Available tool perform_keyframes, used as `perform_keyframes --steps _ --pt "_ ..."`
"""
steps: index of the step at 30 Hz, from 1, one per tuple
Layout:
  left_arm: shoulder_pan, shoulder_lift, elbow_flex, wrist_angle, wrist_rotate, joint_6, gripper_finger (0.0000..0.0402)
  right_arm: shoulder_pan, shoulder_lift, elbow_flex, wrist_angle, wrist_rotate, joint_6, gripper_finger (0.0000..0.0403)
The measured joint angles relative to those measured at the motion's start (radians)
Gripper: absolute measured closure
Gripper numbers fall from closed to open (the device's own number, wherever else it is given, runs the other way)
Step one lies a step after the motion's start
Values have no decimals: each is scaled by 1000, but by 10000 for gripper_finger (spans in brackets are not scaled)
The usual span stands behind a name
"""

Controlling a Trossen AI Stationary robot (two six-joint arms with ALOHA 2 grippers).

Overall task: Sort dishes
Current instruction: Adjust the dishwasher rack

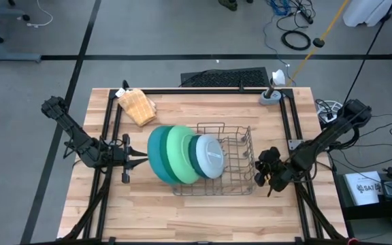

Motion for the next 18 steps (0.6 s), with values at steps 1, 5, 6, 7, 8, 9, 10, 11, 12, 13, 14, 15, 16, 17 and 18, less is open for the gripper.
perform_keyframes --steps 1,5,6,7,8,9,10,11,12,13,14,15,16,17,18 --pt "0 0 0 0 0 0 330 -9 10 0 19 0 -14 403" --pt "0 0 0 1 0 0 330 -45 41 0 77 0 -72 403" --pt "0 0 0 1 0 0 330 -53 47 0 87 0 -80 403" --pt "0 0 0 1 0 0 330 -61 50 0 92 0 -84 403" --pt "0 0 0 2 0 0 330 -70 53 0 93 0 -89 403" --pt "0 0 0 2 0 0 330 -77 55 0 96 0 -95 403" --pt "0 0 0 2 0 0 330 -86 56 0 100 0 -101 403" --pt "0 0 0 2 0 1 330 -93 56 0 100 0 -107 403" --pt "0 0 0 1 -1 1 330 -100 56 0 103 0 -117 403" --pt "0 0 0 0 -6 1 330 -106 56 0 107 0 -124 403" --pt "0 0 0 -7 -23 -1 330 -112 56 0 108 0 -130 403" --pt "0 0 0 -20 -48 -10 330 -116 56 0 109 1 -137 403" --pt "0 -3 0 -42 -75 -27 330 -118 56 0 111 2 -144 403" --pt "0 -7 0 -72 -97 -48 330 -119 56 0 114 2 -148 403" --pt "0 -13 0 -107 -112 -73 330 -118 56 0 116 2 -154 403"
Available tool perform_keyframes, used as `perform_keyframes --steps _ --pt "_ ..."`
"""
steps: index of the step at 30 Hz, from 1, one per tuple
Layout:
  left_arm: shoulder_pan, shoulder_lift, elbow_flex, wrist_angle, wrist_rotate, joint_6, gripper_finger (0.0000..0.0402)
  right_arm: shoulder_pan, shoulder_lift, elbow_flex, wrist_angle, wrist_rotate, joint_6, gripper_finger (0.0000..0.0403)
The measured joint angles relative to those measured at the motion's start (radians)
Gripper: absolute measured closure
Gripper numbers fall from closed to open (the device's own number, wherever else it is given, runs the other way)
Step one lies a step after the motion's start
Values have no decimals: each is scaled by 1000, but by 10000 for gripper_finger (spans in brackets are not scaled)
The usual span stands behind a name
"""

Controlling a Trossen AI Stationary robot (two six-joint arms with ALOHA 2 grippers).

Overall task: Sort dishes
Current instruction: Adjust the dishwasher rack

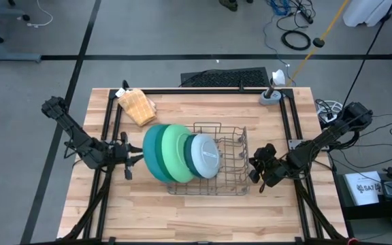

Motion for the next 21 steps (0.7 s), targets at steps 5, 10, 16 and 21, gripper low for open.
perform_keyframes --steps 5,10,16,21 --pt "0 -44 0 -123 -22 -96 330 0 0 0 9 0 -18 403" --pt "-11 -113 0 -127 -5 -25 330 0 0 0 21 6 -53 403" --pt "-48 -224 1 -154 1 77 330 10 0 0 102 67 -182 403" --pt "-57 -314 1 -218 12 55 330 48 -41 2 144 149 -281 403"
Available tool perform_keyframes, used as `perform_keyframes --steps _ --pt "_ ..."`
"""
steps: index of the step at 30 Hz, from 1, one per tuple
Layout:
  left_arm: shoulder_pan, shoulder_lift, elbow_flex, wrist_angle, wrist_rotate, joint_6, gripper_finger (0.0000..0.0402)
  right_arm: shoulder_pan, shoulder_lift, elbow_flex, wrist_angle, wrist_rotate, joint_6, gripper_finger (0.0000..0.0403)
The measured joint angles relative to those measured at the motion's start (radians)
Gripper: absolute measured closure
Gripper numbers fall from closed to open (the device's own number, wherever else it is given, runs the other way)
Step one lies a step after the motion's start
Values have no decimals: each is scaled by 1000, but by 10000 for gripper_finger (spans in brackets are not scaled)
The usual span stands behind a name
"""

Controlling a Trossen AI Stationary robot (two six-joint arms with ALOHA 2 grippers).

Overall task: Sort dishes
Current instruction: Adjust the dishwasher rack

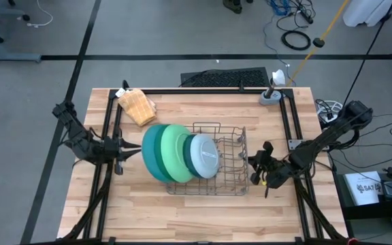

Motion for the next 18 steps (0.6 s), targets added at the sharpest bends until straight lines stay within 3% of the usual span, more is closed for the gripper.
perform_keyframes --steps 8,15,18 --pt "0 -64 0 16 -43 4 330 58 -107 -3 -22 66 -93 403" --pt "0 -65 0 182 -40 169 330 74 -203 0 26 90 -190 403" --pt "0 -64 0 251 -8 277 330 73 -240 0 89 63 -312 403"
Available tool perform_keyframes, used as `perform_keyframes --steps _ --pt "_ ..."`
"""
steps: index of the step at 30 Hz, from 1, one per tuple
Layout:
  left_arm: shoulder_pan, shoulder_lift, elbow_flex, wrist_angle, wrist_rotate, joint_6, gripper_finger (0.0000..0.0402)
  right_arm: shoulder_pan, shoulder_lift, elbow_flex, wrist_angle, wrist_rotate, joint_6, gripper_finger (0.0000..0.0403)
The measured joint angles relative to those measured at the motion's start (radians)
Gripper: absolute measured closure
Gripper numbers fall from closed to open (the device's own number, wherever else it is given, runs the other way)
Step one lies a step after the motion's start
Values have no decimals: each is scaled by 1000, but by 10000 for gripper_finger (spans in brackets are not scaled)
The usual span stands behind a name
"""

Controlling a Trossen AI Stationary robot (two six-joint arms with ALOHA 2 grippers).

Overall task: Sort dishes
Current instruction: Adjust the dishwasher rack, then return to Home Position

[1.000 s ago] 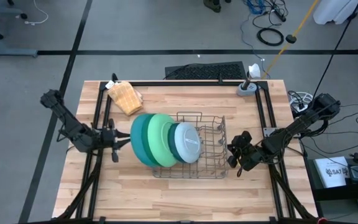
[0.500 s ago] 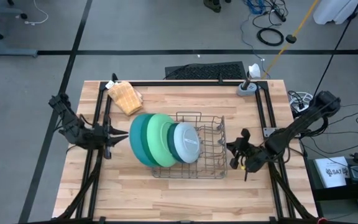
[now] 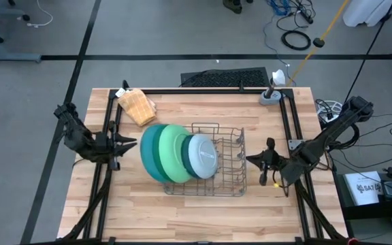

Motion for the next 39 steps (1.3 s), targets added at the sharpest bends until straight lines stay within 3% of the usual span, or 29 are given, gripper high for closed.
perform_keyframes --steps 10,17,22,30,39 --pt "2 0 0 33 28 90 330 -33 -149 -1 98 -19 -339 403" --pt "7 0 0 30 54 111 378 -159 -228 -1 265 -262 -622 403" --pt "55 -31 0 25 109 115 394 -286 -282 -55 306 -435 -636 403" --pt "144 -84 0 14 273 84 396 -463 -398 -310 574 -624 -581 403" --pt "251 -85 0 -144 374 -80 397 -559 -520 -367 510 -745 -540 403"
